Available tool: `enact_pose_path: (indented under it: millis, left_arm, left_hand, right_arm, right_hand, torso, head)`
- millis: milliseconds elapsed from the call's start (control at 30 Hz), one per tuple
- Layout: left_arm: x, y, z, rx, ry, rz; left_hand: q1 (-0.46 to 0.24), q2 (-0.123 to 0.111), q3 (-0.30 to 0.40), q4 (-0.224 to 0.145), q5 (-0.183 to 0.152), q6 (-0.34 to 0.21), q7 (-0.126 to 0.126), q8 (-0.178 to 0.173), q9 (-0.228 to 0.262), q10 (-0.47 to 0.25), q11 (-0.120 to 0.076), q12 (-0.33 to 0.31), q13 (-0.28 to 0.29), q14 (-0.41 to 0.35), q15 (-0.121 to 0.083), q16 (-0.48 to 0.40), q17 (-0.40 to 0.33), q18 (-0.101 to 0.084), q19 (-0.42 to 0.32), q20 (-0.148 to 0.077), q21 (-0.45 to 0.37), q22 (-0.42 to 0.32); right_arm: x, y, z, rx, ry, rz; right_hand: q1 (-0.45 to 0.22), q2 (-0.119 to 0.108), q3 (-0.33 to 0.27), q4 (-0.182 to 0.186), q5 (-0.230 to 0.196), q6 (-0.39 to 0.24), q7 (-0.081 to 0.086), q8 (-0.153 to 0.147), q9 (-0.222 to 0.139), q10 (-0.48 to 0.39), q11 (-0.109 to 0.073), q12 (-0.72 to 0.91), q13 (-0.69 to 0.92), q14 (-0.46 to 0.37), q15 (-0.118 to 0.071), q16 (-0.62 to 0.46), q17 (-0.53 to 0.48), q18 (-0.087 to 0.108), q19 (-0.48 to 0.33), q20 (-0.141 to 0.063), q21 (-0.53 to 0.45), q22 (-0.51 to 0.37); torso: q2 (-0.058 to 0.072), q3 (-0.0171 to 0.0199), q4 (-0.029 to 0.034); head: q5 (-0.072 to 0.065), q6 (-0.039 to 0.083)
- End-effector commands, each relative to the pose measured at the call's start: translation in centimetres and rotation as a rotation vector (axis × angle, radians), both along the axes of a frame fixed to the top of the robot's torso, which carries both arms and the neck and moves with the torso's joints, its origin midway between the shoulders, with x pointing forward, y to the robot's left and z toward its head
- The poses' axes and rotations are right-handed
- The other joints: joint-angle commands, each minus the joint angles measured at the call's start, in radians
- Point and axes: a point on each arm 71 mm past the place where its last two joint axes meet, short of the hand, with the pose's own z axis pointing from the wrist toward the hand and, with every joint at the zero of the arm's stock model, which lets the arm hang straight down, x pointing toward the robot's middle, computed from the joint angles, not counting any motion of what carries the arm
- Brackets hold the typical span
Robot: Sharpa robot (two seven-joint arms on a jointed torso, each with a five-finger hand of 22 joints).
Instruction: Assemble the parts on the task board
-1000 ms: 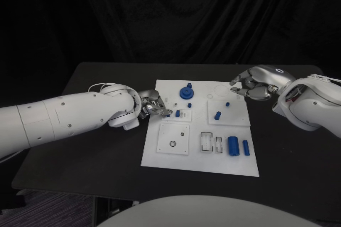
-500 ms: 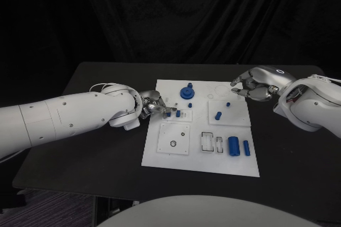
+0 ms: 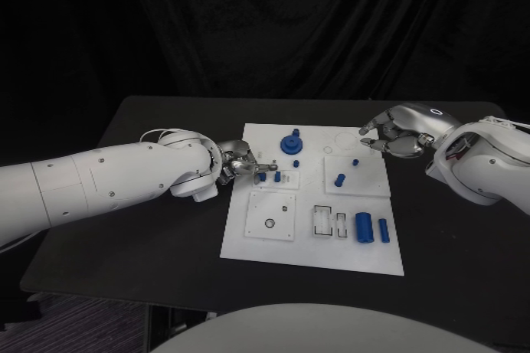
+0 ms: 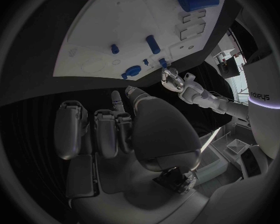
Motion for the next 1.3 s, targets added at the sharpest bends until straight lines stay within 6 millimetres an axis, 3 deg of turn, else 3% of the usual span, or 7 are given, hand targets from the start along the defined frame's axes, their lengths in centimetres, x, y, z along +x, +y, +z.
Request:
enact_pose_path:
  millis: [33, 567, 1300]
  left_arm:
    - [-0.11, 0.22, -0.47, 0.011, 0.013, 0.004]
    - [0.07, 0.55, -0.25, 0.01, -0.03, 0.0]
    - [0.07, 0.19, 0.03, -0.007, -0.074, -0.027]
  left_hand:
    - [-0.013, 0.006, -0.014, 0.001, -0.004, 0.005, 0.0, 0.007, 0.005, 0.104, 0.005, 0.003, 0.26, 0.106, 0.008, 0.003, 0.263, -0.003, 0.005, 0.005, -0.003, 0.185]
    - [-0.009, 0.047, -0.08, 0.0, 0.001, -0.002, -0.007, 0.063, 0.098, 0.104, -0.001, 0.003, 0.26, 0.106, 0.003, 0.003, 0.263, -0.004, 0.009, 0.001, -0.004, 0.188]
    - [0.011, 0.067, -0.093, -0.002, 0.015, -0.01, -0.01, 0.081, 0.129, 0.104, -0.003, 0.003, 0.26, 0.106, 0.001, 0.003, 0.263, -0.003, 0.009, -0.001, -0.007, 0.187]
  right_arm:
    - [-0.01, -0.16, -0.19, -0.01, 0.013, -0.018]
    - [0.02, -0.23, -0.28, -0.015, 0.021, -0.023]
    - [0.08, -0.3, -0.52, 0.009, 0.054, -0.039]
  right_hand:
    - [0.006, 0.001, 0.006, 0.001, 0.004, 0.008, -0.001, -0.005, -0.001, 0.078, 0.004, -0.004, 0.238, 0.082, 0.004, -0.005, 0.207, 0.014, -0.002, 0.005, -0.006, 0.191]
    - [0.006, 0.0, 0.008, 0.0, 0.007, 0.008, -0.001, -0.006, -0.002, 0.076, 0.004, -0.005, 0.237, 0.082, 0.004, -0.006, 0.206, 0.014, -0.003, 0.005, -0.007, 0.191]
    - [0.009, 0.0, 0.016, -0.006, 0.014, 0.007, -0.001, -0.008, -0.004, 0.074, 0.004, -0.008, 0.234, 0.08, 0.004, -0.011, 0.202, 0.017, -0.008, 0.005, -0.019, 0.187]
  torso:
    - [0.0, 0.0004, 0.0]
    - [-0.001, 0.0, -0.001]
    - [-0.001, -0.0001, -0.0007]
  head:
    - [0.001, 0.0]
    - [0.004, 0.0]
    - [0.006, 0.0]
